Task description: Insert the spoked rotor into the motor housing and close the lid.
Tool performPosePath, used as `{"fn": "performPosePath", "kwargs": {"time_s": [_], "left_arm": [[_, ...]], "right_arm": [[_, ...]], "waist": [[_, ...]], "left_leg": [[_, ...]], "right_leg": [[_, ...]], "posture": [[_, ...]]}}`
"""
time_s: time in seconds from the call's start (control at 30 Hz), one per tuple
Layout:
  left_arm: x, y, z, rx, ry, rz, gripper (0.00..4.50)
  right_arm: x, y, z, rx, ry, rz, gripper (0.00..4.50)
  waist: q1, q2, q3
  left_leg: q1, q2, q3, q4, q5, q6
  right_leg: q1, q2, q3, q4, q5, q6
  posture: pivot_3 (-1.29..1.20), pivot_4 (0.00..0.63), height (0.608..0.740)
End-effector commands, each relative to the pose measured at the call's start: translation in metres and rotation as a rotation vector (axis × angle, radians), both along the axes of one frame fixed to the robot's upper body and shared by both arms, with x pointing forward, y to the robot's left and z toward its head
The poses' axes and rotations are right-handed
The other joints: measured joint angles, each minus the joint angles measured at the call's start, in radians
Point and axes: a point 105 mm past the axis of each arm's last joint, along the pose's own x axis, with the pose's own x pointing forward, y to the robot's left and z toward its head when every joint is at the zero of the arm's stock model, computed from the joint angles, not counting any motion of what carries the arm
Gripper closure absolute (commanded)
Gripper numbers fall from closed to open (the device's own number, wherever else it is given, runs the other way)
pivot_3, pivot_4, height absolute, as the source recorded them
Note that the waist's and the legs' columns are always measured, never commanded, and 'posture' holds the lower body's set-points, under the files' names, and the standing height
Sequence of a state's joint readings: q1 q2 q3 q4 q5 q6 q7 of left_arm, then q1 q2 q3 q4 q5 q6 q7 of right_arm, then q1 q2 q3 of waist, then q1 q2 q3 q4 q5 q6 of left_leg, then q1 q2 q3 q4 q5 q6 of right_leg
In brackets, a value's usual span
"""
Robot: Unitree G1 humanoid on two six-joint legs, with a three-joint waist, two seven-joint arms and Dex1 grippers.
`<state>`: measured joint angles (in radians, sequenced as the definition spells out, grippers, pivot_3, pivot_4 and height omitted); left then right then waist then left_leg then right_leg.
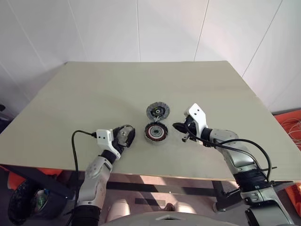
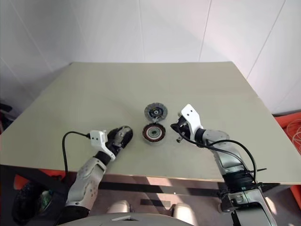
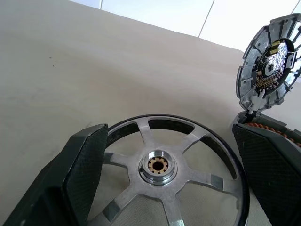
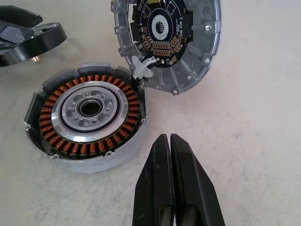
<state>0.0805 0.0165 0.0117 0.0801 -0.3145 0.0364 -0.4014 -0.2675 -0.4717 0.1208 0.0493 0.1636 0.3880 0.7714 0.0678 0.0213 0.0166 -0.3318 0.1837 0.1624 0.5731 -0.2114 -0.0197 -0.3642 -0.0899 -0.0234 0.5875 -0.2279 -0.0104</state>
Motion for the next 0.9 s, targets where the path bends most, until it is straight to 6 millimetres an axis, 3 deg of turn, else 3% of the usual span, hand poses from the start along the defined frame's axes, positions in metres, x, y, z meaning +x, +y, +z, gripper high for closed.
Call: {"fn": "performPosePath", "kwargs": {"time_s": [0.03,0.2,0.9], "left_arm": [[-0.024,0.012,-0.053,0.076,0.204,0.017,0.00],[-0.009,0.016,-0.013,0.062,0.065,0.023,0.00],[-0.005,-0.008,0.079,0.062,-0.197,-0.041,0.00]], "right_arm": [[0.006,0.004,0.017,0.014,-0.065,0.018,4.44],[0.006,0.004,0.016,0.014,-0.062,0.019,4.44],[0.007,0.007,0.014,0.014,-0.061,0.028,4.44]], "waist": [[0.001,0.000,0.000],[0.000,-0.001,0.001],[0.000,-0.020,0.015]], "left_leg": [[-0.001,0.000,0.000,-0.001,0.000,0.000],[-0.004,0.003,0.000,-0.003,0.000,0.000],[-0.020,0.005,0.005,-0.002,-0.002,0.002]], "right_leg": [[0.000,0.000,0.000,0.000,0.000,0.000],[-0.004,0.002,-0.002,0.001,0.000,0.000],[-0.021,0.003,-0.003,0.001,0.005,-0.008]], "posture": [[0.00,0.000,0.740],[0.00,0.000,0.740],[0.00,0.000,0.740]]}}
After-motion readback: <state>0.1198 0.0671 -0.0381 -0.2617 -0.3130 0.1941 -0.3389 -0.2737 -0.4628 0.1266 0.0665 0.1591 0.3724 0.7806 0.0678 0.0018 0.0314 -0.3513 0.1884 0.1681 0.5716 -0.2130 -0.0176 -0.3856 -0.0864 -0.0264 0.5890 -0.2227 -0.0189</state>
